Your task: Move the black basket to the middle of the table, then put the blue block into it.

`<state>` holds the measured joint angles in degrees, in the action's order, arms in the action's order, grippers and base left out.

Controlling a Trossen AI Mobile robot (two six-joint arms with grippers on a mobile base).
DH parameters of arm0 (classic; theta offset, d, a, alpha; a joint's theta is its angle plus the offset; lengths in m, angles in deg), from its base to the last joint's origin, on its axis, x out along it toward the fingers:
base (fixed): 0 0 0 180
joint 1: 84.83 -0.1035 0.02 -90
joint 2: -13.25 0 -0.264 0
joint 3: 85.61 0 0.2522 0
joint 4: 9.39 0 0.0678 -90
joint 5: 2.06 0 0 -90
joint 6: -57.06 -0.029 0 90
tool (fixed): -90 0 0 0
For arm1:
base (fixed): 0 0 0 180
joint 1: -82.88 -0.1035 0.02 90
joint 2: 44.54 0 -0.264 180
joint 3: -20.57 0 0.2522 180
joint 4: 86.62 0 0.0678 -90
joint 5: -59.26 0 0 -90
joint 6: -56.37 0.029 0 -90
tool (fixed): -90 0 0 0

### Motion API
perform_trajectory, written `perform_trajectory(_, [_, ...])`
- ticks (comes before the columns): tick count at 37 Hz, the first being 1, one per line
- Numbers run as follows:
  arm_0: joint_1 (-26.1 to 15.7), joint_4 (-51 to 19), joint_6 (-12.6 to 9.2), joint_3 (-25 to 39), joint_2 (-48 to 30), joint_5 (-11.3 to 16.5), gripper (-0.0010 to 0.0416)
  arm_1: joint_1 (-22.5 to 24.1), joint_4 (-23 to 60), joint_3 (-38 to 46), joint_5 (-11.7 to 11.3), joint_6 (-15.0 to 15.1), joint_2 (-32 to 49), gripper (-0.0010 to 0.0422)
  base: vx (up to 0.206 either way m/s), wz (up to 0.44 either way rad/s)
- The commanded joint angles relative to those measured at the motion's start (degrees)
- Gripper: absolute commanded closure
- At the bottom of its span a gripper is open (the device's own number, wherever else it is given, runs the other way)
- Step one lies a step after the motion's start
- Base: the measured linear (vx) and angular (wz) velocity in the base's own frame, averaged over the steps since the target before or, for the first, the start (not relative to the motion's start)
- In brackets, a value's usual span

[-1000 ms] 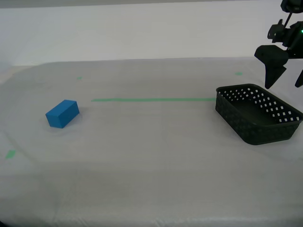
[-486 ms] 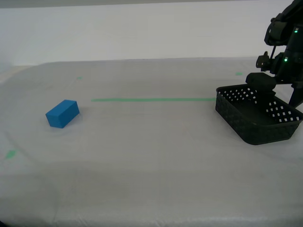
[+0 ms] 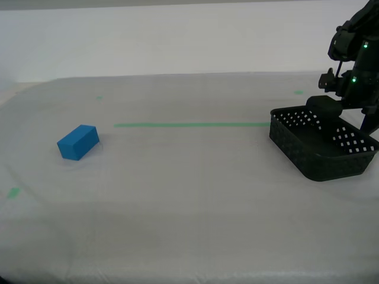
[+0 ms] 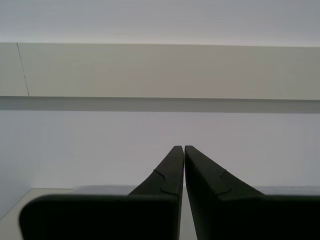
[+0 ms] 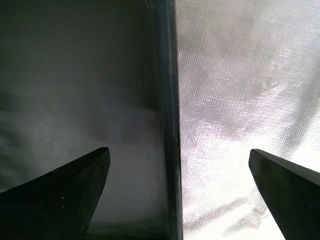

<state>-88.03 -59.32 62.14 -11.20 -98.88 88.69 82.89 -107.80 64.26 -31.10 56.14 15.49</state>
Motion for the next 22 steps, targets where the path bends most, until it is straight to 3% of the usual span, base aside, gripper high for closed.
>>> perform_trajectory(1, [-0.02,-0.02,-0.17,0.04,0.02,-0.39,0.0023,0.02,-0.28,0.04,-0.04,0.09,0.00,0.0412,0.000,0.000])
perform_trajectory(12, [-0.22,0.33,-0.61,0.04,0.02,-0.37,0.0078,0.00,-0.31,0.04,-0.04,0.09,0.00,0.0412,0.000,0.000])
perform_trajectory(22, [-0.35,0.37,-1.18,0.04,0.02,-0.35,0.0172,0.02,-0.28,0.04,-0.04,0.07,0.00,0.0412,0.000,0.000])
